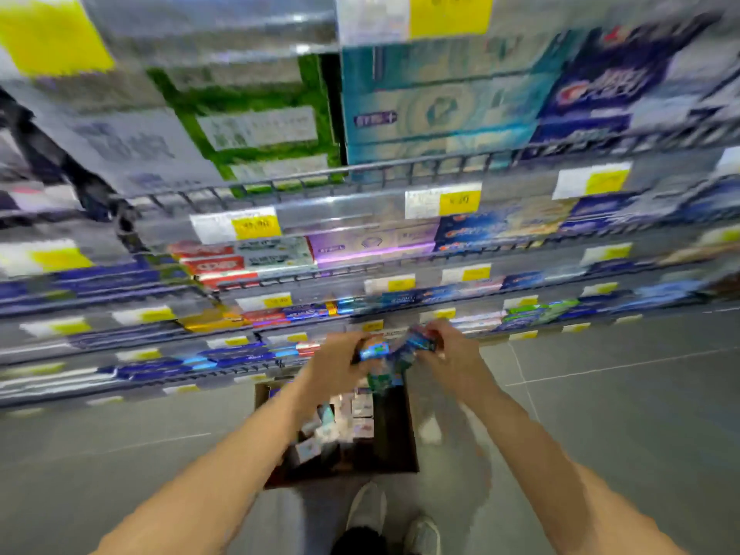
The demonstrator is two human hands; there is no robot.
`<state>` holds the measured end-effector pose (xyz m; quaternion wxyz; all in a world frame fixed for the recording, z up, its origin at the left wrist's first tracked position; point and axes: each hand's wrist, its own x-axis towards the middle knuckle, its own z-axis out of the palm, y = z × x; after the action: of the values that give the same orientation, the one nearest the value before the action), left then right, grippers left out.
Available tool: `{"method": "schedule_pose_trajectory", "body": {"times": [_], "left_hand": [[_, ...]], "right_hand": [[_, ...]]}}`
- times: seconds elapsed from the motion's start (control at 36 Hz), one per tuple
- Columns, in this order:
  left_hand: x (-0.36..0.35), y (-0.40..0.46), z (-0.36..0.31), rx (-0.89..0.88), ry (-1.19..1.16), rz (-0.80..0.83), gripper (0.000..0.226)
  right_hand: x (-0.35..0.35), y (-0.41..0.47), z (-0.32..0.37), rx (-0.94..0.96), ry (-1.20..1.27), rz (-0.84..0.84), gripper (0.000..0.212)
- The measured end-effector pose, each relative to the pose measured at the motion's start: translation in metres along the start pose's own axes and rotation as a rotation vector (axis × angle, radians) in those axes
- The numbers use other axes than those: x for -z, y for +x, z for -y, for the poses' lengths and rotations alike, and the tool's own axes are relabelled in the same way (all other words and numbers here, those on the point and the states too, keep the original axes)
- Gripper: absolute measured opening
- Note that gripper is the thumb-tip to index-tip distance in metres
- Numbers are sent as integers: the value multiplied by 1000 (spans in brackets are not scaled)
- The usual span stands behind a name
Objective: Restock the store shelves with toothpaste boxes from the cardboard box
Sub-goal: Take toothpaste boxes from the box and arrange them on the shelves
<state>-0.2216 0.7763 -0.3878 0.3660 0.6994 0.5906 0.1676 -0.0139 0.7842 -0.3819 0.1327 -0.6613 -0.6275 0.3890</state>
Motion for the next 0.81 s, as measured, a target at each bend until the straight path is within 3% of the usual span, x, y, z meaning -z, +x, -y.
{"method": "schedule_pose_trajectory", "body": {"times": [0.06,0.14,0.22,0.39,0.58,0.81], "left_hand": [[31,-13,-27,22,-41,-68,16],[64,-32,-46,55,-128,-162,15],[86,-57,-59,71,-245,-256,9],[120,-125,-89,154,-451,-490,1],[181,-210,-142,198,-535,-733,13],[263,-300,-172,263,-429,-934,26]], "right_hand": [[25,-18,24,41,70,-49,43],[60,-47,56,96,169,-62,53],[78,-74,75,194,173,-103,43],[100,-123,99,189,293,-112,30],[136,-195,168,293,438,-110,28],[133,-247,272,473,502,-36,20]]}}
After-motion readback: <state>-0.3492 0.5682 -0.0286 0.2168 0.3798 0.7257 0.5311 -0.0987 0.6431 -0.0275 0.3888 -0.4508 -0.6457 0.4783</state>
